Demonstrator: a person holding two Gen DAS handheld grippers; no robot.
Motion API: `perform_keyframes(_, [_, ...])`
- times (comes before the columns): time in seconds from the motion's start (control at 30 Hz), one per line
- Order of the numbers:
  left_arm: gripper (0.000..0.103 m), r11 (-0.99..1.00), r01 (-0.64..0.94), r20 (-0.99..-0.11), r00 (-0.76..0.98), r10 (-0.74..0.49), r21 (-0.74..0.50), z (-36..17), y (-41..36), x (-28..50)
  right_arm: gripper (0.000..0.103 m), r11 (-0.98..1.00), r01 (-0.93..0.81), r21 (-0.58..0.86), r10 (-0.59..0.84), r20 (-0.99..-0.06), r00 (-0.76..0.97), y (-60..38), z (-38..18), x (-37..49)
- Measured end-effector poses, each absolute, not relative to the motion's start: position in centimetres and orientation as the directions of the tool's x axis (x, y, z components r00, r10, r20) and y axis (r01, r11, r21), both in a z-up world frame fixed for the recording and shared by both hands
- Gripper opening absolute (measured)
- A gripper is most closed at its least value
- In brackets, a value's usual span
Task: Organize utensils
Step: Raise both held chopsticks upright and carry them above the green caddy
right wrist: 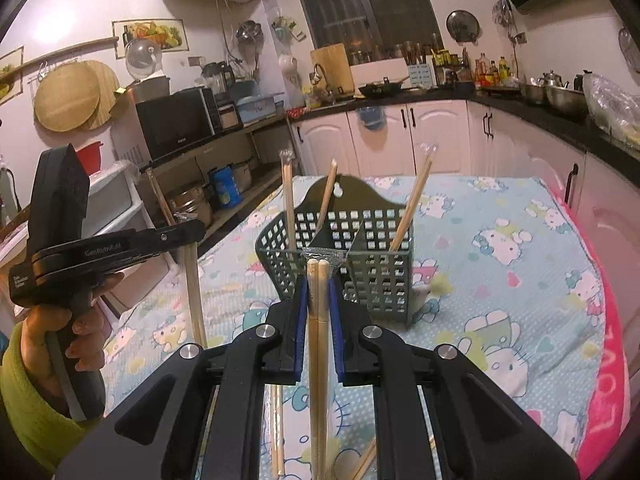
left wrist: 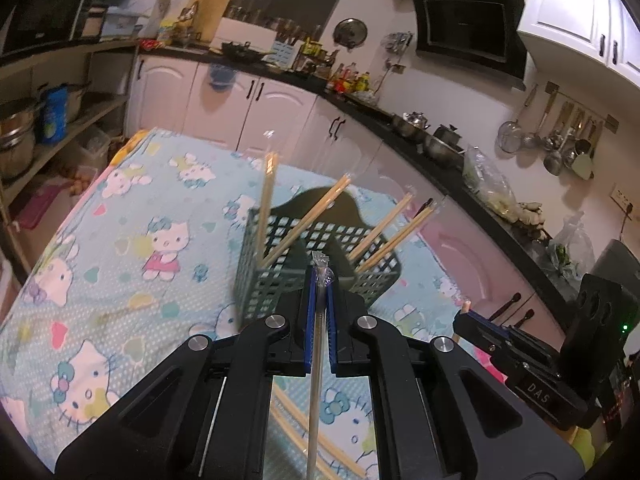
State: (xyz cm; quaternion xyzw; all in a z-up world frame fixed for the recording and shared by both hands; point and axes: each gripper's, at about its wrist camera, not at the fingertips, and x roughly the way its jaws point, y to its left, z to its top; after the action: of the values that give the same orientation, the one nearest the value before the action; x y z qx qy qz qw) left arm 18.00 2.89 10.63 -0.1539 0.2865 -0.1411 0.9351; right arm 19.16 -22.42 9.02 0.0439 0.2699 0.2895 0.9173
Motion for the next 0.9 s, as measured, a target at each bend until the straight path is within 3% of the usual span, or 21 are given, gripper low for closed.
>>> perform_keyframes(0.9, [0.001, 0.933, 0.263, -0.366, 0.866, -0.34, -0.244, 17.6, -2.1, 23.9, 0.011, 0.848, -0.487, 0.207, 0.529, -0.33, 0.781, -23.7, 15.1, 22.3])
